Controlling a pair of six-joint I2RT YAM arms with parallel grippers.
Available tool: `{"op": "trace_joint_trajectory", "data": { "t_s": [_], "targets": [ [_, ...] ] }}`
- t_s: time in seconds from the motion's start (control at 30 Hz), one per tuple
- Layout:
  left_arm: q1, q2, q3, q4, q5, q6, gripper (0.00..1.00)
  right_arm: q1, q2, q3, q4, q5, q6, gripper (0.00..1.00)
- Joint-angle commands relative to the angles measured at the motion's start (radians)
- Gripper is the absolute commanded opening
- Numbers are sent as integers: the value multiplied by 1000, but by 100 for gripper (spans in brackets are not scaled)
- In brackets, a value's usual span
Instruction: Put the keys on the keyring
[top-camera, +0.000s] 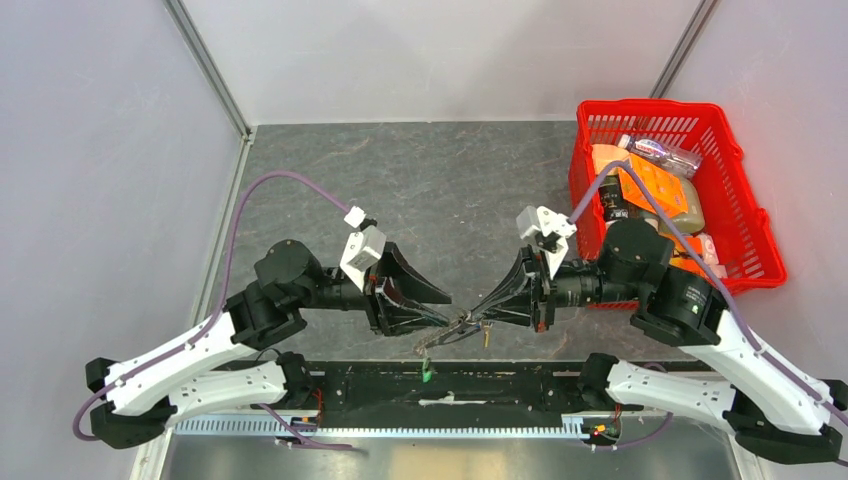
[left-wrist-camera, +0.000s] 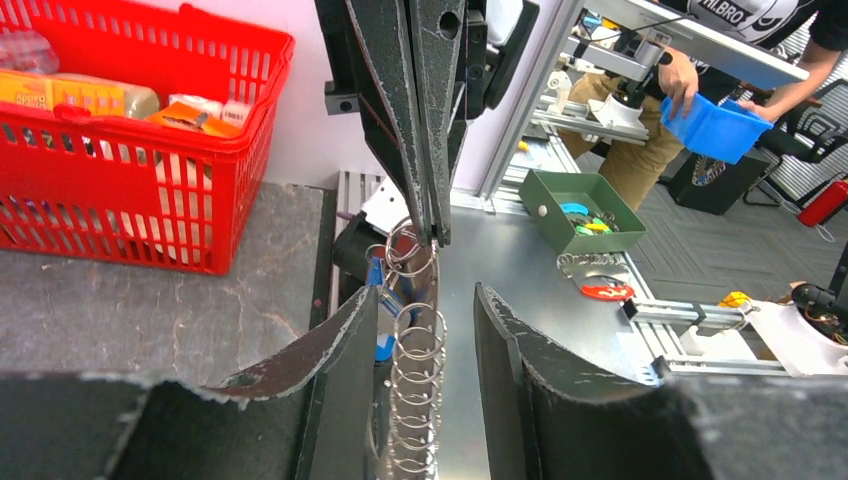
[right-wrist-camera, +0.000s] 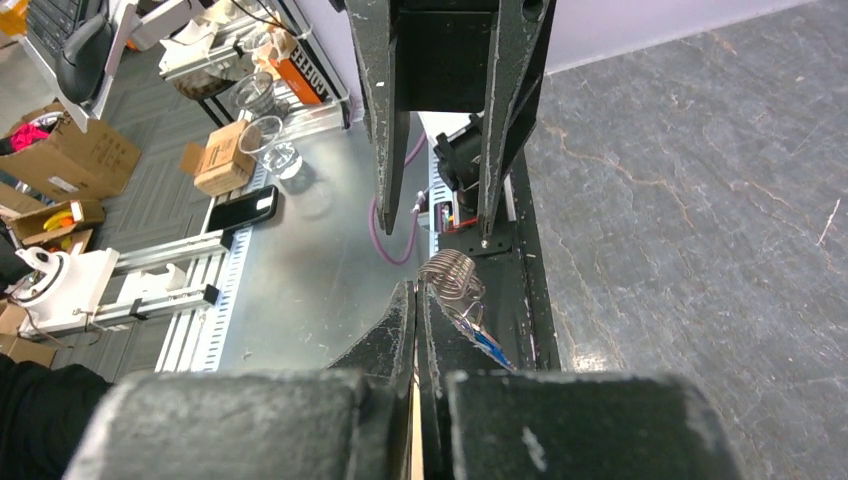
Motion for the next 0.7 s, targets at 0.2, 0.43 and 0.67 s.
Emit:
{"op": "trace_joint_trajectory", "data": {
  "t_s": [0.2,0.43,0.67],
  "targets": [
    [-1,17,-36,186,28,-47,47,1,-118,-146,283,74,53,0],
    [0,37,-48,225,29,-57,47,1,-85,-124,316,52,54,0],
    [-1,72,-44,283,55,-65,37,1,-64,-107,348,35,78,0]
  ]
}}
